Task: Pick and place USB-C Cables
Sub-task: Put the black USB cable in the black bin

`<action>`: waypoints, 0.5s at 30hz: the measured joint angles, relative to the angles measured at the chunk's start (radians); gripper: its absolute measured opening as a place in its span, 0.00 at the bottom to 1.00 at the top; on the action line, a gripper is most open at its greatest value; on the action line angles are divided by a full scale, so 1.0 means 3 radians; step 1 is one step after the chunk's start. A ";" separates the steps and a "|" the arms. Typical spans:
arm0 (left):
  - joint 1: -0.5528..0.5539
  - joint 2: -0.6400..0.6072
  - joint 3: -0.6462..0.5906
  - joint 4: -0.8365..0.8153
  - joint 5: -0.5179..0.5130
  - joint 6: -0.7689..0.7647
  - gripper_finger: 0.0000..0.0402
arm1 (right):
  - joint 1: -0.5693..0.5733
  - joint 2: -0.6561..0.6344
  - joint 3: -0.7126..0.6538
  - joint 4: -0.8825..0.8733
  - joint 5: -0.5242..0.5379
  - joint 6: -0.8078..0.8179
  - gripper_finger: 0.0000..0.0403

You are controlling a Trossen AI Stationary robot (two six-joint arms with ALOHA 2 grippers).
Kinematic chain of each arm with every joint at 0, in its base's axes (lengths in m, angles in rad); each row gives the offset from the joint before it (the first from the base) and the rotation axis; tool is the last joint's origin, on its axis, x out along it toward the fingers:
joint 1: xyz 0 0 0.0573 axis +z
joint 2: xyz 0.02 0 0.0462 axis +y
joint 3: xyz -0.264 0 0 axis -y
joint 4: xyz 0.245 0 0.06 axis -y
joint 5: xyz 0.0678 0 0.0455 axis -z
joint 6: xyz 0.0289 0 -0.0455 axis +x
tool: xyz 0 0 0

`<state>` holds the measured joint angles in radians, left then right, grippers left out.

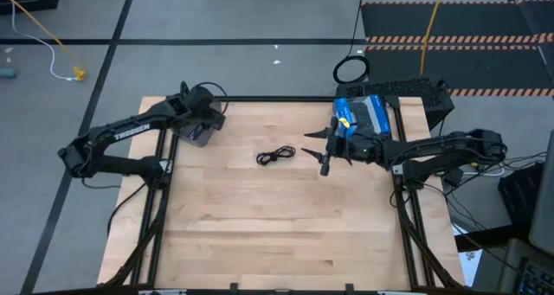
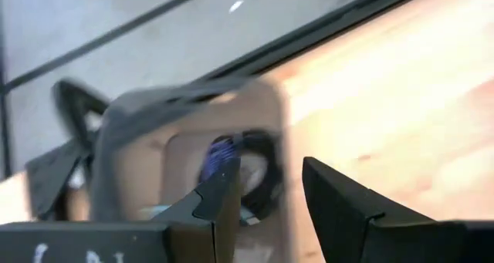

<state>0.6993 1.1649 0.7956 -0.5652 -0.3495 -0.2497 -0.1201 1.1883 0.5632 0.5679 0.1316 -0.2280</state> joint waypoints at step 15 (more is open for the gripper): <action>-0.1201 -0.0025 0.0001 0.1362 0.0034 0.0424 0.36 | -0.0255 0.1028 0.0285 0.0073 -0.0395 0.0348 0.57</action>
<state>0.3390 1.1574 0.7959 -0.1565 -0.3393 -0.1224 -0.1967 1.4968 0.6488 0.5897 0.0131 -0.1237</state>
